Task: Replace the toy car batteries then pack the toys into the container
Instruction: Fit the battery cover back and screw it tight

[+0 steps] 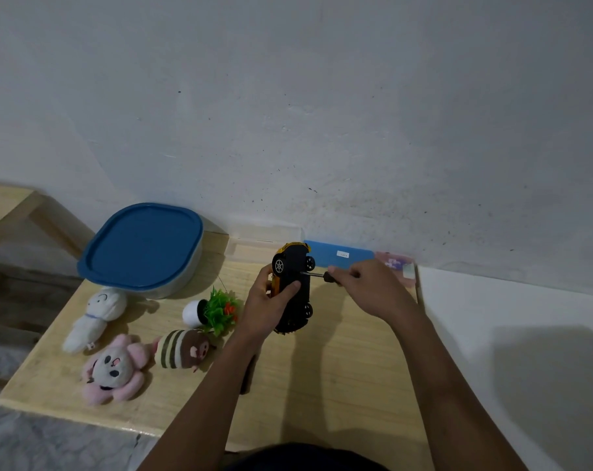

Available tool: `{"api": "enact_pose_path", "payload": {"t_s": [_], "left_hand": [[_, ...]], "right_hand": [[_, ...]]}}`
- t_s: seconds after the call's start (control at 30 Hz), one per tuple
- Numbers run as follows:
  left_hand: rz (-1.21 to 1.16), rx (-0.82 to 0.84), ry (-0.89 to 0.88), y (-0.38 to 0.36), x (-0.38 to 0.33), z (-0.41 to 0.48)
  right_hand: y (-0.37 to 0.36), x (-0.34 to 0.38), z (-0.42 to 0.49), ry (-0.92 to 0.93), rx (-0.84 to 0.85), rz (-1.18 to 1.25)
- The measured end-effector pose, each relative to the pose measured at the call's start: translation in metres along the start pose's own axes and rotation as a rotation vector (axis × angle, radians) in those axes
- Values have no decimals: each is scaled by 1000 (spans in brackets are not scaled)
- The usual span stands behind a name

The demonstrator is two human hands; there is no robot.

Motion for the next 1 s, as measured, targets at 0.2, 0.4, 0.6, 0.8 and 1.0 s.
{"api": "enact_pose_path", "payload": {"t_s": [0.2, 0.4, 0.6, 0.8, 1.0], "left_hand": [[-18, 2, -9, 2, -1, 1], [-37, 14, -11, 4, -1, 4], [-32, 24, -23, 7, -4, 5], [-15, 63, -29, 10, -4, 8], [-15, 46, -50, 9, -6, 8]], "right_hand": [[-6, -2, -5, -83, 143, 80], [4, 2, -1, -8, 10, 46], [-1, 2, -7, -77, 107, 126], [4, 7, -2, 12, 21, 41], [-9, 7, -4, -270, 89, 397]]}}
Point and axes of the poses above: each hand's wrist, its own z-axis towards the middle knuckle, its own y-axis out of the back of the hand, x = y × z, the point moved 3 cm from there along z, towards the middle knuckle, and after that the axes turned 10 degrees about z, right-handed, at the moved point
